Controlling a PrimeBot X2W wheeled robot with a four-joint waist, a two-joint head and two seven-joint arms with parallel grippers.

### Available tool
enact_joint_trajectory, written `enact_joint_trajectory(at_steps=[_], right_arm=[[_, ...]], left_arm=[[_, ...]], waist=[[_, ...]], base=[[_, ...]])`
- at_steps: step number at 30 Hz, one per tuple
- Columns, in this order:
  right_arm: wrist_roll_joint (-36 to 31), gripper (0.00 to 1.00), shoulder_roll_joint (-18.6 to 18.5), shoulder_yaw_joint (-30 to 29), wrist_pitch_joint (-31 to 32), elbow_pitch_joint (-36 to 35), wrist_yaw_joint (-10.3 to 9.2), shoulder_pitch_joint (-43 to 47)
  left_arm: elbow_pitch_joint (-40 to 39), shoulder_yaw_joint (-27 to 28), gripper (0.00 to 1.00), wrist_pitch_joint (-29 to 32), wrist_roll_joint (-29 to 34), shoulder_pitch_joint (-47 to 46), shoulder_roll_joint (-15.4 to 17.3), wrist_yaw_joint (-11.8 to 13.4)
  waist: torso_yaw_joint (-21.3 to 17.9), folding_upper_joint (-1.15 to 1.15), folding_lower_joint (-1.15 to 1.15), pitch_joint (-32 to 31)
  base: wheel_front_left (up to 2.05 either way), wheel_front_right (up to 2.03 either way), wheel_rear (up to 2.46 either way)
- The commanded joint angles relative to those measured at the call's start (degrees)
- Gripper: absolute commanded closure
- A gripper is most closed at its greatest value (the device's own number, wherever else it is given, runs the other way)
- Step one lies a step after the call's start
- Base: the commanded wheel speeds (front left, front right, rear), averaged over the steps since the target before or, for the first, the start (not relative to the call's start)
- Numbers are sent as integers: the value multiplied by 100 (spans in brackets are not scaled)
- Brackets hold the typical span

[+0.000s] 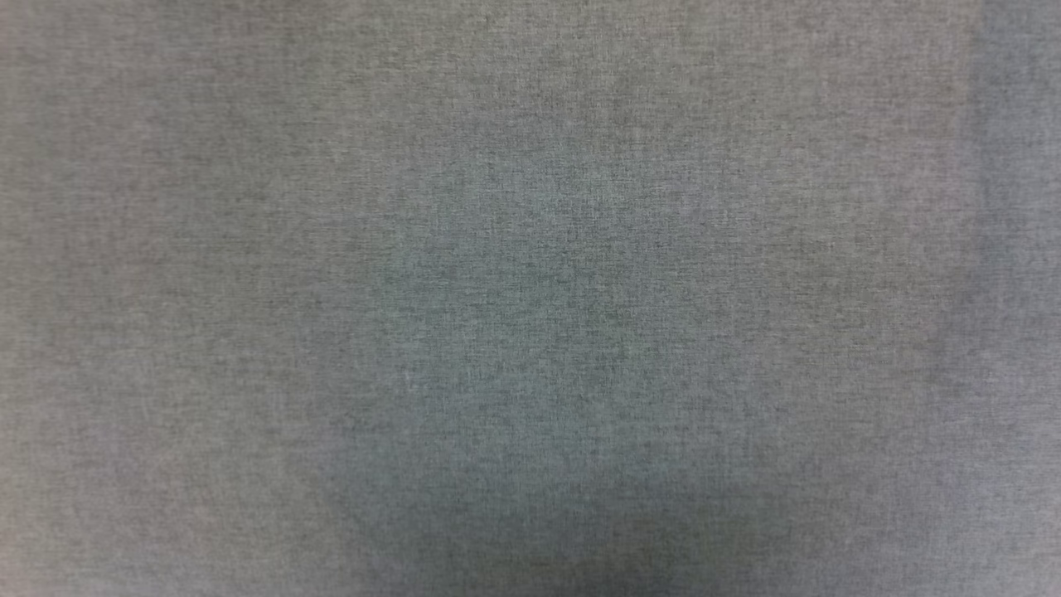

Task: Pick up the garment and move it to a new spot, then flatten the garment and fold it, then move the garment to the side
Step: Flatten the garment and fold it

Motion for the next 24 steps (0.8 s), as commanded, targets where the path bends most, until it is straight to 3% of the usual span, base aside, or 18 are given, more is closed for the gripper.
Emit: enact_joint_trajectory(at_steps=[1,15,24], right_arm=[[109,100,15,76,-124,70,-11,249],[1032,100,-86,926,-585,247,-11,2672],[1804,100,-237,1201,-442,211,-11,4266]], left_arm=[[-4,21,100,-66,-112,331,-90,19],[-1064,-100,100,-149,-629,3848,-556,215],[-1616,-353,100,152,-964,5944,-461,415]], waist=[[66,0,-1,-156],[384,0,-1,-1436],[450,0,-1,-2366]], base=[[0,0,0],[0,0,0],[0,0,0]])
